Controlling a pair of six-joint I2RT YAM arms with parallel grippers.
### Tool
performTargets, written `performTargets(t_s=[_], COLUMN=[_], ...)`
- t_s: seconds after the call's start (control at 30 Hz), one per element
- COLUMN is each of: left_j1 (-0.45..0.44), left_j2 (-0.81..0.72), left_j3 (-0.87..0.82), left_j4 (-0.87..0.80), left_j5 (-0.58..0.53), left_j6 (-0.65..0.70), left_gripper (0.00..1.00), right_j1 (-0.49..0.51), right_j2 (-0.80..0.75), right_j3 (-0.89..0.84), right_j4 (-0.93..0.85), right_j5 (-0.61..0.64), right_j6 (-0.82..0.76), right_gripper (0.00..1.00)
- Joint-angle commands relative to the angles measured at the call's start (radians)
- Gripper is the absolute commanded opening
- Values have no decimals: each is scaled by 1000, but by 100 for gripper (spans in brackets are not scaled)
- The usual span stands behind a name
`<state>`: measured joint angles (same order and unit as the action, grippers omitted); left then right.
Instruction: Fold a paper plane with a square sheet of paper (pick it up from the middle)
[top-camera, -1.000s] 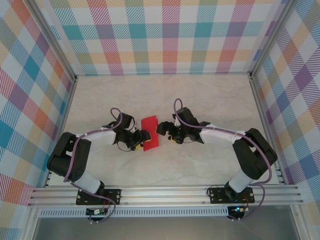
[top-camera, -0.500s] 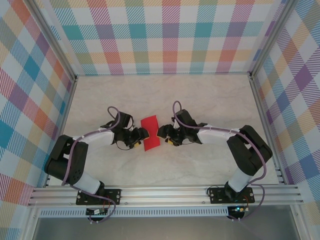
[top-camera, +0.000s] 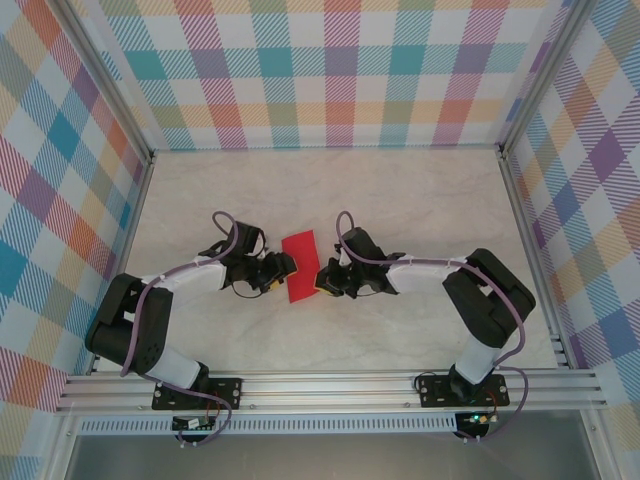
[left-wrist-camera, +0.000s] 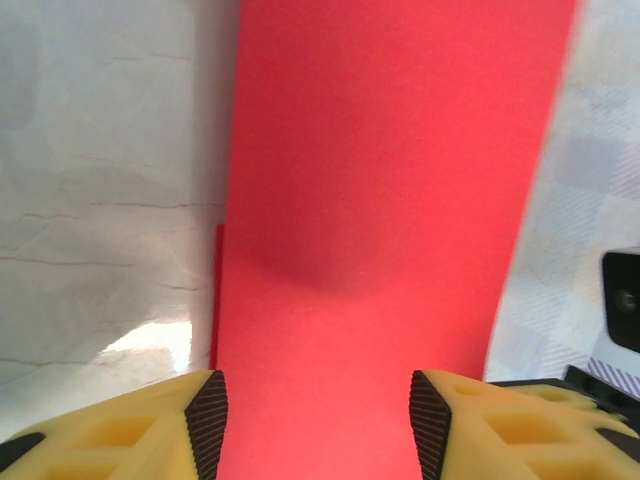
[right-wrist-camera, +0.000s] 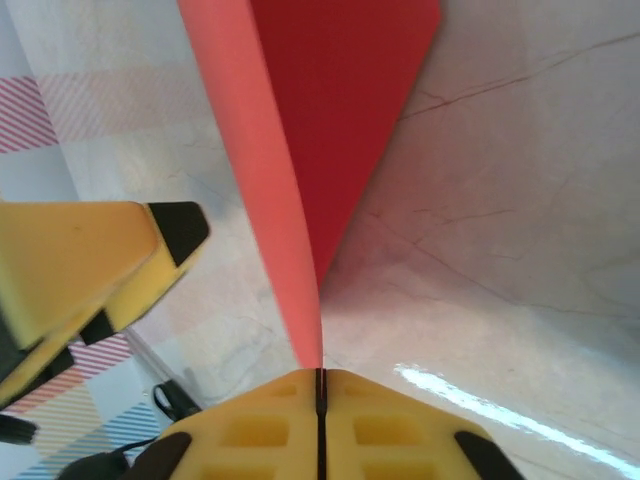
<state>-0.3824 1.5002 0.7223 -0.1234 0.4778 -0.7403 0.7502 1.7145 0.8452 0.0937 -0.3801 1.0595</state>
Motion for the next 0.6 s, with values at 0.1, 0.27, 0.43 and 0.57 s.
performTargets(t_s=[0.1,0.27,0.43,0.57], left_j1=[6,1,-15,-15], left_j2=[-8,49,98,135], left_j3=[-15,-5,9,15], left_j4=[151,235,243,235], left_j5=[105,149,142,122], left_j6=[-10,-21,-14,-4], left_gripper=[45,37,33,30], right_j1=[-26,-44,-54,-55], right_j2=[-27,-40,-50,-31], right_j3=[70,86,110,133], right_j4=[-287,-386,-421,-417], right_j5=[1,-11,-9,-22], right_j6=[-145,-203,-230,-239], right_gripper=[1,0,0,2])
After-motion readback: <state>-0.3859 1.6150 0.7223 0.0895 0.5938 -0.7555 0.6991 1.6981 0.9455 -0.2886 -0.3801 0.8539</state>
